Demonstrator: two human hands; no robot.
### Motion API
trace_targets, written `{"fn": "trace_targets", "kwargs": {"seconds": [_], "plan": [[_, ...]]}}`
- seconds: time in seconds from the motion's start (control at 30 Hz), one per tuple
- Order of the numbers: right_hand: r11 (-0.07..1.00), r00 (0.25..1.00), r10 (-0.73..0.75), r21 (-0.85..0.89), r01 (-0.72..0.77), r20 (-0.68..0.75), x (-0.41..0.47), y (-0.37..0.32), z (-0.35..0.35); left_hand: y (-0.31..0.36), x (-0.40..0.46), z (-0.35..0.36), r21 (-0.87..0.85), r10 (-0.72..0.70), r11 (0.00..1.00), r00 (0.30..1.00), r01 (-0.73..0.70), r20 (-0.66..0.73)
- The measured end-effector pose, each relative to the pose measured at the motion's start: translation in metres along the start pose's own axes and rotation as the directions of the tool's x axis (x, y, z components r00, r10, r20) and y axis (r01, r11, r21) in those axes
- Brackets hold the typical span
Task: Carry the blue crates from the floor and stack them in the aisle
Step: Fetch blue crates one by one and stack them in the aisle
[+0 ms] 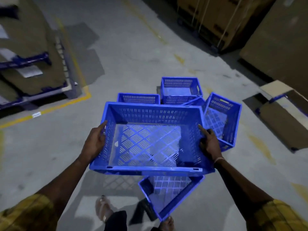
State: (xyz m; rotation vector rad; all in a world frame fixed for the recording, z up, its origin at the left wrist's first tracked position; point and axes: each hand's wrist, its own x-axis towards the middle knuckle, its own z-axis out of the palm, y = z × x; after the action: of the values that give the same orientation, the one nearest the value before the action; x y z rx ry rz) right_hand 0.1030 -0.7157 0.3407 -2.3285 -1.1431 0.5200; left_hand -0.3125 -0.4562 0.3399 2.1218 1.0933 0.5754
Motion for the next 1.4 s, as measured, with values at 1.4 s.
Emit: {"fn": "trace_targets", "kwargs": {"seconds": [1.4], "plan": [[0.576,0.386,-0.795,0.384,0.721,0.467,0.246,-0.882,0.502,-0.377,-0.17,-0.558,-0.439,-0.603,0.766,0.286,0.469,-0.745]]}}
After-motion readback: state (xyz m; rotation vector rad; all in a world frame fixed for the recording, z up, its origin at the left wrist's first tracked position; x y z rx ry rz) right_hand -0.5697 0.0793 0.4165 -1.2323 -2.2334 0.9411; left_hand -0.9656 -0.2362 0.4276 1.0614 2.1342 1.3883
